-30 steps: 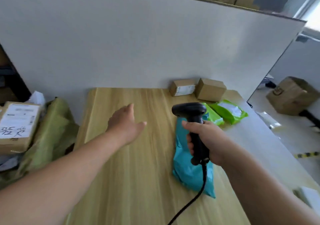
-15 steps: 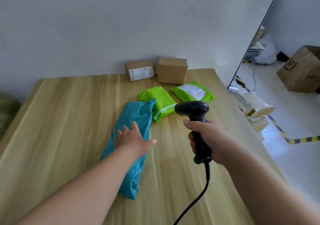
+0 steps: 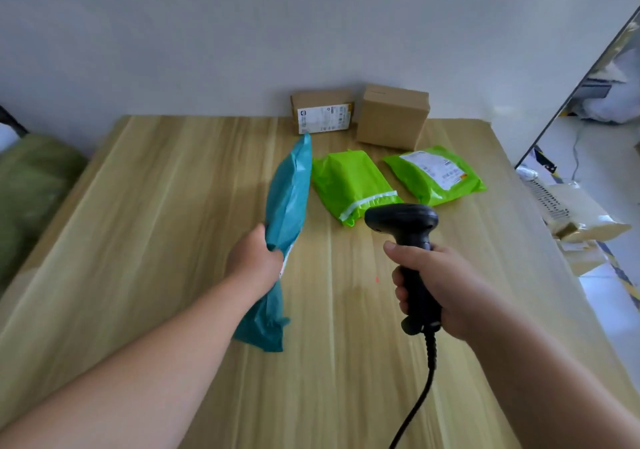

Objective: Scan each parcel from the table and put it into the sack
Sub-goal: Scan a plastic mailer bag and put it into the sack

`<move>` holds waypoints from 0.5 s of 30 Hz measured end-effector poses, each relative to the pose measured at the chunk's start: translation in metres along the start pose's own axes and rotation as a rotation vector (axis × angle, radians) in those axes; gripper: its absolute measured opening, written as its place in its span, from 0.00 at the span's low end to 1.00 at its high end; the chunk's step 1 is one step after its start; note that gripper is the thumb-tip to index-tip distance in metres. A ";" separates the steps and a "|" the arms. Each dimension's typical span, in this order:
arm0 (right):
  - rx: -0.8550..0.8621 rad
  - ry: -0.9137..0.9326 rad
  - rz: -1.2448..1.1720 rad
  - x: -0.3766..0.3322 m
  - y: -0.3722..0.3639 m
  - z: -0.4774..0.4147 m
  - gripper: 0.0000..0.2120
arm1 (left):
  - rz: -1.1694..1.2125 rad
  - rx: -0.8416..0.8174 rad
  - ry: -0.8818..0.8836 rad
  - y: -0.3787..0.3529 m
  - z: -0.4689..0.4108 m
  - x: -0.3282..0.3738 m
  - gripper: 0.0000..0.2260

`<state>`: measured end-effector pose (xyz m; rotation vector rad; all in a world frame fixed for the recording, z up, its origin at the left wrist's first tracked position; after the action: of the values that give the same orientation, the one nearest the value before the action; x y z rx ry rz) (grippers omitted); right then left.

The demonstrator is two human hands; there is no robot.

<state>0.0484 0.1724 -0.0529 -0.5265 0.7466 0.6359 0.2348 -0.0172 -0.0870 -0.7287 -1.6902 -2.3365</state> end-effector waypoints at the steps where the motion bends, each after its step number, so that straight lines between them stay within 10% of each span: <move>1: -0.006 0.007 0.000 -0.002 -0.008 0.003 0.11 | 0.175 -0.025 0.031 0.011 0.000 -0.004 0.12; 6: -0.076 0.056 0.005 -0.013 -0.056 0.026 0.11 | 0.777 -0.268 0.287 0.050 0.010 -0.048 0.11; 15: -0.016 0.039 0.045 0.021 -0.117 0.039 0.12 | 0.389 -0.503 0.458 0.046 0.007 -0.144 0.33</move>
<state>0.1588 0.1231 -0.0193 -0.5388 0.7922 0.6759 0.3808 -0.0473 -0.1151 -0.4757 -0.7100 -2.4015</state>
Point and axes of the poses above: each hand's wrist, its own z-axis away from the middle knuckle, its own y-axis out of the back of the hand, x = y × z, the point moved 8 cm from there along -z, towards the middle knuckle, and after that the axes turned 11 degrees about -z, right-handed, at the moved point
